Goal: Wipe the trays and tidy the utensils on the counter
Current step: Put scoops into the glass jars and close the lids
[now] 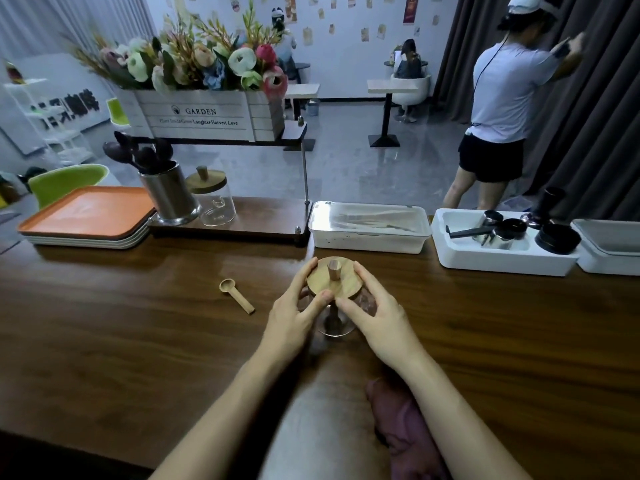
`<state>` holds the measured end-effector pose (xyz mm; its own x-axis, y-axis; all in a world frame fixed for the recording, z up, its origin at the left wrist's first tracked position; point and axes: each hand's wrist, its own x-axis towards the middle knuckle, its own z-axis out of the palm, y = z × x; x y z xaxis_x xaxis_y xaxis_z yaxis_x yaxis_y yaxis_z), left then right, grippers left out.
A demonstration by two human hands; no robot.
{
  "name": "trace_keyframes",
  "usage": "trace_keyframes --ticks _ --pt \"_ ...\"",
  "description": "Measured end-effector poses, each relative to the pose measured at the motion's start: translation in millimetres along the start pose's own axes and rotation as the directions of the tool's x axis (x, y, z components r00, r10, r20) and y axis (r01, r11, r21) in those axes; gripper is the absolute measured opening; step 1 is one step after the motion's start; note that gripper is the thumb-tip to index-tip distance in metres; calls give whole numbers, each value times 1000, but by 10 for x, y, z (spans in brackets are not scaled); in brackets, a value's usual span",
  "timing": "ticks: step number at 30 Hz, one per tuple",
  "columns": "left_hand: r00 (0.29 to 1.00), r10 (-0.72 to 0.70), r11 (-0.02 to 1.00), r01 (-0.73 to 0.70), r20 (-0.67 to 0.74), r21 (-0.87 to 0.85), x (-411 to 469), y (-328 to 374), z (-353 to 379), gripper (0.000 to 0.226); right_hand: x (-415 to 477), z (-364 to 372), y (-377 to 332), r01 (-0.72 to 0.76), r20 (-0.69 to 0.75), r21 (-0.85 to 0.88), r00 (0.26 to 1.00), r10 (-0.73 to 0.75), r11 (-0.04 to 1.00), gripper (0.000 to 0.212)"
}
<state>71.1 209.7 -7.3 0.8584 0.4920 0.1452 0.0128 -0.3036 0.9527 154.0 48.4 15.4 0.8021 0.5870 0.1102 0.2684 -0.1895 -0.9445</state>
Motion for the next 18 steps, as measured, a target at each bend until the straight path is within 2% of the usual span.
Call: trace_keyframes --ticks 4,6,8,10,15,18 --pt "1000 14 1000 -14 12 -1 27 3 -22 72 -31 20 86 -122 -79 -7 989 121 992 75" --pt "1000 22 999 -22 6 -26 25 -6 -50 75 -20 73 111 -144 -59 15 988 144 990 58" --pt "999 36 999 -36 21 -30 34 -4 -93 66 2 145 84 -138 -57 37 988 140 990 37" --pt "999 45 998 -44 31 -40 76 -37 -179 59 47 254 21 -128 -44 37 991 129 991 35" --pt "999 40 997 -39 18 -69 318 -201 -598 84 350 675 -183 -109 -48 85 992 113 990 51" --pt "997 60 998 -62 -52 -33 581 -152 -911 87 636 937 -403 -66 -84 158 993 80 985 38"
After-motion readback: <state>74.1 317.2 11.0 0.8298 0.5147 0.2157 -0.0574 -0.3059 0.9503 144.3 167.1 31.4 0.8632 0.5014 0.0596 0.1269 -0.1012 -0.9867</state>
